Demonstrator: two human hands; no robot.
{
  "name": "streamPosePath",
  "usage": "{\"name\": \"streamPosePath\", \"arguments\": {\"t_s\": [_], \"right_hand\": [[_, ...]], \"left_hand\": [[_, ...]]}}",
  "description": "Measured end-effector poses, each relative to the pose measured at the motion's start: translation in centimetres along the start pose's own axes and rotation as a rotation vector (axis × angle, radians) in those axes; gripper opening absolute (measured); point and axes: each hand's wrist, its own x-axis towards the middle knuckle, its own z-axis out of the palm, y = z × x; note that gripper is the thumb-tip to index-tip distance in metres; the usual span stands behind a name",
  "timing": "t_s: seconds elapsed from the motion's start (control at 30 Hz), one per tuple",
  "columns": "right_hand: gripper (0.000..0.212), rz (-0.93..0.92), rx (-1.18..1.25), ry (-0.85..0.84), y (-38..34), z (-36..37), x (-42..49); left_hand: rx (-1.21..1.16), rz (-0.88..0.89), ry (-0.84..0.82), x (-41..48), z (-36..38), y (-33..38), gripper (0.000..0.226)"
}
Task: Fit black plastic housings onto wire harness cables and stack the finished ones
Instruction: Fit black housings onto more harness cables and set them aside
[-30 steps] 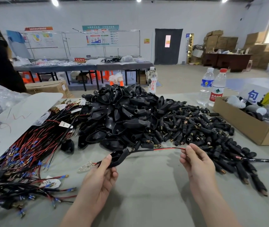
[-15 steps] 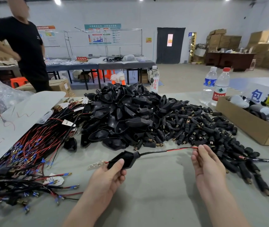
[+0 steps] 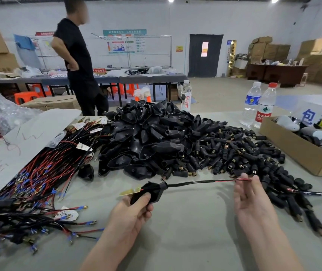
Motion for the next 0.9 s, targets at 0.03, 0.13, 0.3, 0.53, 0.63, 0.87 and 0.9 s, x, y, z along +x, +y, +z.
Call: {"name": "streamPosePath", "arguments": {"t_s": [0.03,0.13,0.3,0.53,0.63,0.87,0.9], "right_hand": [[0.028,0.046,-0.004,-0.038,0.4,0.3,-0.2],[0.042,0.203,-0.136,-0.185,2.6,1.6,-1.8],[0.035,0.306,-0.31,-0.341,6.3,2.7,-4.7],[0.021,0.149,-0.365,-0.28,5.7,2.5,-3.8],[0.02,0.104,-0.389,-0.277,5.8,2.4,-3.7],[0.012,0.112,-0.287,-0.298,4.9,2.0,-2.9],[0.012,0.113,-0.293,-0.297,4.8,1.9,-2.8]], "left_hand": [[0.007,0.011,0.002,0.0,0.0,0.0,0.017],[0.041,0.058,0.009,0.0,0.2,-0.2,0.026],[0.145,0.139,0.01,0.1,0.3,-0.4,0.032],[0.227,0.143,0.022,0.3,0.1,-0.3,0.013],[0.235,0.146,0.02,0.2,0.1,-0.3,0.011],[0.146,0.091,0.019,0.5,-0.4,0.1,0.015],[0.122,0.069,0.017,0.5,-0.5,0.2,0.016]]}}
